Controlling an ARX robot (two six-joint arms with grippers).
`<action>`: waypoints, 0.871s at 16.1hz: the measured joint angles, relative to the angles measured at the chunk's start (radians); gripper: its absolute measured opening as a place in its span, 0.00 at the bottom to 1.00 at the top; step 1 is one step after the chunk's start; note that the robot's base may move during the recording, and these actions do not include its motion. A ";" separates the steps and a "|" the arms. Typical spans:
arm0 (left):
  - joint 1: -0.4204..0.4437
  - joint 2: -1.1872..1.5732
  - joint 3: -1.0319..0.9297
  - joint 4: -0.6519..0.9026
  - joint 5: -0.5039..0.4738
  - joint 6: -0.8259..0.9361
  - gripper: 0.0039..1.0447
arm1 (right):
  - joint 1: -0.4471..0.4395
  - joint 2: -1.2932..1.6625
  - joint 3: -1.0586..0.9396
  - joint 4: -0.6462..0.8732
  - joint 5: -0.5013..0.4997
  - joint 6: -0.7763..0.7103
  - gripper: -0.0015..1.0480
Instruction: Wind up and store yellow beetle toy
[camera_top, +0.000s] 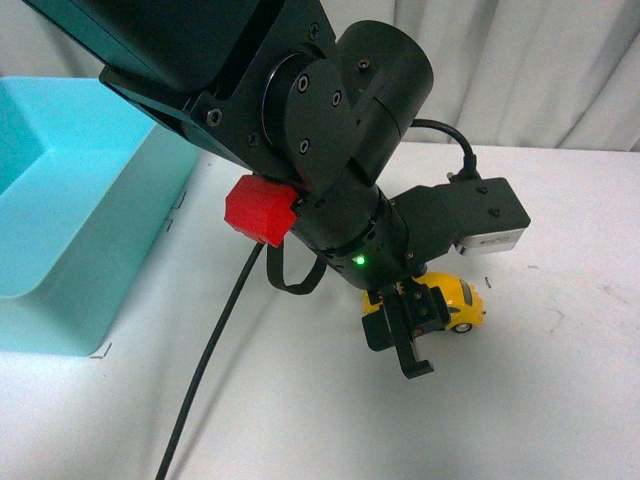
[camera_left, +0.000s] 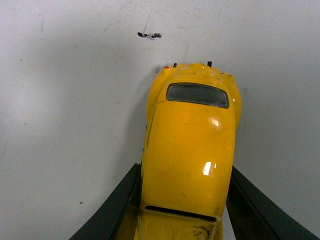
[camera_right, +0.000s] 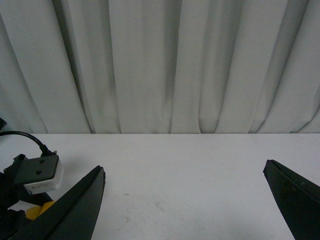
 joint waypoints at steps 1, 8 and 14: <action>0.000 0.000 0.001 0.000 0.000 0.000 0.41 | 0.000 0.000 0.000 0.000 0.000 0.000 0.94; 0.050 -0.107 -0.048 0.068 0.060 -0.073 0.39 | 0.000 0.000 0.000 0.000 0.000 0.000 0.94; 0.314 -0.489 -0.158 0.204 0.066 -0.274 0.39 | 0.000 0.000 0.000 0.000 0.000 0.000 0.94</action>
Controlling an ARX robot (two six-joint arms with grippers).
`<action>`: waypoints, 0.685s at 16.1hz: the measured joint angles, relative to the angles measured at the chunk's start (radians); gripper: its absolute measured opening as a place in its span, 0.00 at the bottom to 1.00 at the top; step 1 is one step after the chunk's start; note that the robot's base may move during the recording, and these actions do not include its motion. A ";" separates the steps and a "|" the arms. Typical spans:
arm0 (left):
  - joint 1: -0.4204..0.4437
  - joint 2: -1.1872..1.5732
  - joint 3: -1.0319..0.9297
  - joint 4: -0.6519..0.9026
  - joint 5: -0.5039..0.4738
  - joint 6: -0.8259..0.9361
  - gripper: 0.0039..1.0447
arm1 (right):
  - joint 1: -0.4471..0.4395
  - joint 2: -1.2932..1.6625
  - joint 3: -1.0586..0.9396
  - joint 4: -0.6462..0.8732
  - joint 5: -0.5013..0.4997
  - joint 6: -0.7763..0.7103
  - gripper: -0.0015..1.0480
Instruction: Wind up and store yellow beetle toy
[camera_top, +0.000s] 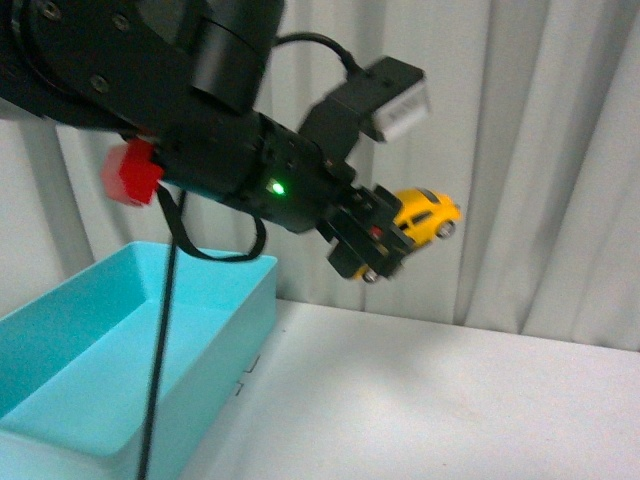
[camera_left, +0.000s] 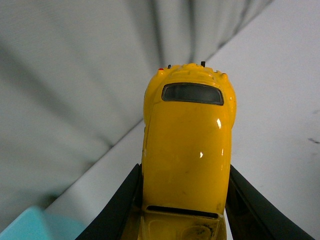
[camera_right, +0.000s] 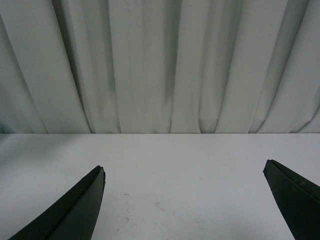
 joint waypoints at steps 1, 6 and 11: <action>0.064 -0.038 -0.020 0.005 -0.033 -0.022 0.39 | 0.000 0.000 0.000 0.000 0.000 0.000 0.94; 0.383 -0.023 -0.131 0.111 -0.235 -0.122 0.39 | 0.000 0.000 0.000 0.000 0.000 0.000 0.94; 0.471 0.241 -0.196 0.233 -0.416 -0.245 0.39 | 0.000 0.000 0.000 0.000 0.000 0.000 0.94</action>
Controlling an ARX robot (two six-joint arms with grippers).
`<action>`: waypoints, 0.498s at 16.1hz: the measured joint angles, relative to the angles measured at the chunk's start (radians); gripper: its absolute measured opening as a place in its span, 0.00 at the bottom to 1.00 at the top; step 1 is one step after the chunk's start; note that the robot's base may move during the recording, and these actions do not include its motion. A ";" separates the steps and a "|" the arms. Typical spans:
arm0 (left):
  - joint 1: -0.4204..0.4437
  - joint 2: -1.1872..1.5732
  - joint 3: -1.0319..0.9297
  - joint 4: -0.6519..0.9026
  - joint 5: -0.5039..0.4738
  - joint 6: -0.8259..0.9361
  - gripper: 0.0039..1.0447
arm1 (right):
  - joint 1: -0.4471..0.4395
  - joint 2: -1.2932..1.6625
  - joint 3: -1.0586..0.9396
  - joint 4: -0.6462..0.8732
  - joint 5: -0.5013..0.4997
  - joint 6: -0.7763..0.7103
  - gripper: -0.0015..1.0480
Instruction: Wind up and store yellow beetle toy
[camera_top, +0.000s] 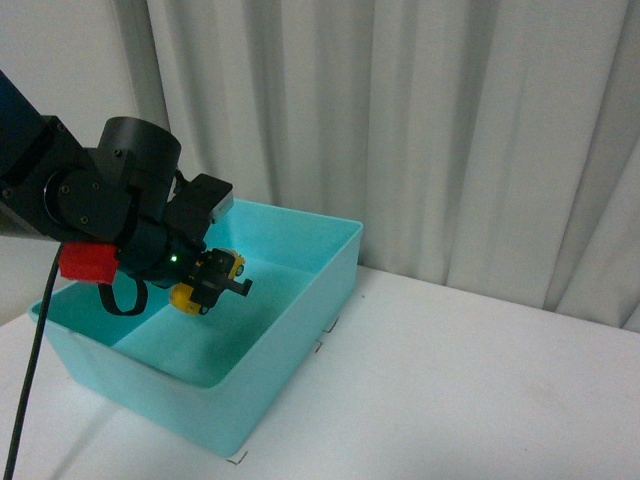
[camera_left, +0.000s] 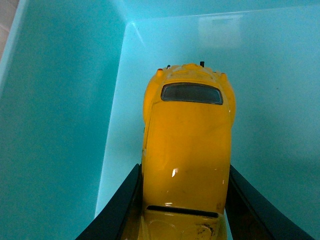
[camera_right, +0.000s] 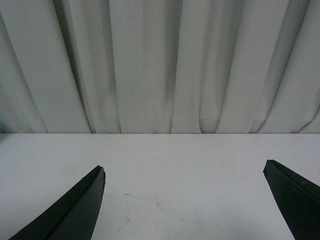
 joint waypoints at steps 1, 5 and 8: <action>0.002 0.005 0.000 0.000 0.000 -0.006 0.39 | 0.000 0.000 0.000 0.000 0.000 0.000 0.94; 0.002 0.012 0.000 0.007 0.007 -0.031 0.54 | 0.000 0.000 0.000 0.000 0.000 0.000 0.94; 0.000 0.006 0.006 0.006 0.018 -0.041 0.83 | 0.000 0.000 0.000 0.000 0.000 0.000 0.94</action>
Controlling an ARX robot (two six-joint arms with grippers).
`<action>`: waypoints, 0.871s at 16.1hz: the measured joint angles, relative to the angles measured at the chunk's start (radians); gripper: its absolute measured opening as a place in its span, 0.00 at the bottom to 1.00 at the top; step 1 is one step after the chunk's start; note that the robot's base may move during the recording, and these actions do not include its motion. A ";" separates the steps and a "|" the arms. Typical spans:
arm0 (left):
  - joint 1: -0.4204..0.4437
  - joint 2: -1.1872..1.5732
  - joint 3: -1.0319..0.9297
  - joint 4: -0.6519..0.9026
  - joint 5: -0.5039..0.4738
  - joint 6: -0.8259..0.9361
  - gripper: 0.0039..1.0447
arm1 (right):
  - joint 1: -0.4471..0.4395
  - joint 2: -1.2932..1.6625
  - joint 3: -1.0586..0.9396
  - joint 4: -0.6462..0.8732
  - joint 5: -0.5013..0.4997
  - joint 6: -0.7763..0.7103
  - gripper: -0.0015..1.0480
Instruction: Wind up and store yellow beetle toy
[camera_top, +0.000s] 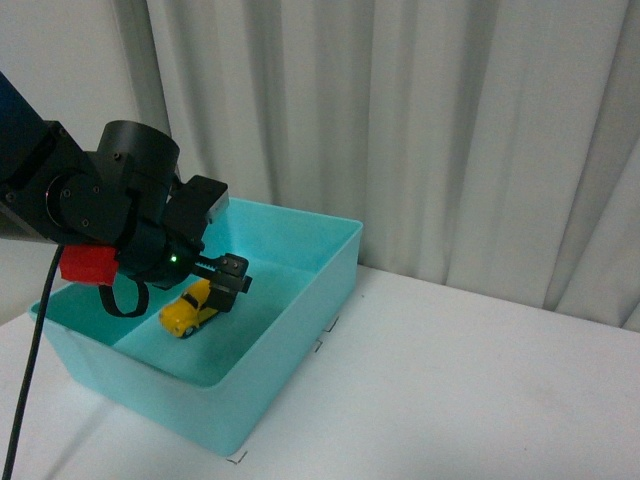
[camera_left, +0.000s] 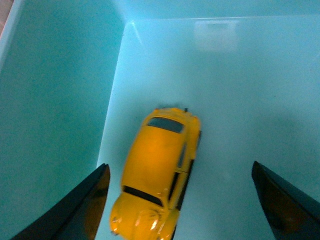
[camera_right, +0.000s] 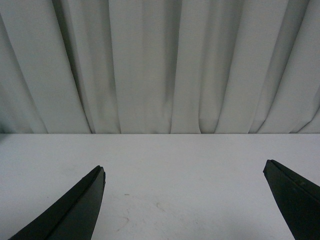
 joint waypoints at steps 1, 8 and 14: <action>0.000 -0.004 0.000 0.001 0.002 0.000 0.87 | 0.000 0.000 0.000 0.000 0.000 0.000 0.94; 0.002 -0.455 -0.146 0.018 0.133 -0.032 0.94 | 0.000 0.000 0.000 0.000 0.000 0.000 0.94; -0.114 -0.883 -0.628 0.441 0.183 -0.199 0.23 | 0.000 0.000 0.000 0.000 0.000 0.000 0.94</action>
